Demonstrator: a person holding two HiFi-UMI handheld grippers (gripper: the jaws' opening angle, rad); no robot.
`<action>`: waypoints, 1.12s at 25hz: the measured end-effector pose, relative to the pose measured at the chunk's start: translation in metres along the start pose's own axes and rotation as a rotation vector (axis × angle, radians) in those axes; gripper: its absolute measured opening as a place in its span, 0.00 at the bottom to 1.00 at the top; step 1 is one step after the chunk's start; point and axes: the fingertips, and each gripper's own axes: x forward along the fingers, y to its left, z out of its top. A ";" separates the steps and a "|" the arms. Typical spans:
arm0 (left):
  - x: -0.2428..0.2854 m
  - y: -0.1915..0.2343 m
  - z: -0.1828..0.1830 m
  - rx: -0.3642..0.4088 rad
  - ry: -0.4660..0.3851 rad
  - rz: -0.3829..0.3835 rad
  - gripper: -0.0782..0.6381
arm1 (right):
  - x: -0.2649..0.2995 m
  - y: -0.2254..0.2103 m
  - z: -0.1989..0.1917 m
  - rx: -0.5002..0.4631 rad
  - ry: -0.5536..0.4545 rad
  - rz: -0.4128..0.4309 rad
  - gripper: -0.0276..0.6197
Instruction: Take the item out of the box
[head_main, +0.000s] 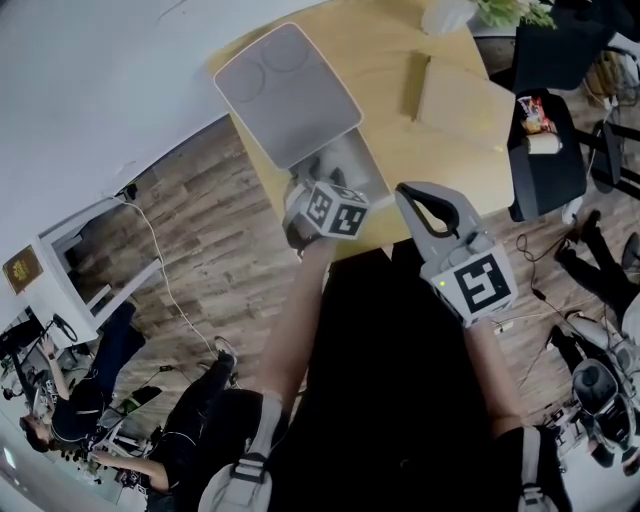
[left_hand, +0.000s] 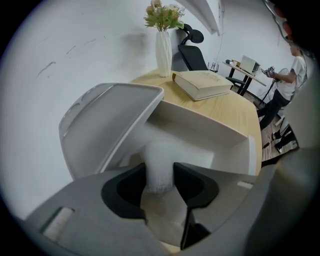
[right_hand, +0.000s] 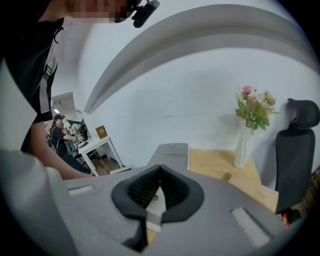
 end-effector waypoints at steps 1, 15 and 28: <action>0.000 0.001 0.001 -0.002 -0.002 -0.002 0.37 | 0.000 0.000 0.000 0.001 -0.001 -0.001 0.05; -0.007 0.002 0.002 -0.050 -0.032 -0.030 0.35 | -0.013 -0.001 0.001 -0.009 -0.028 -0.005 0.05; -0.025 -0.031 0.006 -0.117 -0.052 -0.026 0.35 | -0.050 -0.021 -0.001 -0.037 -0.064 0.047 0.05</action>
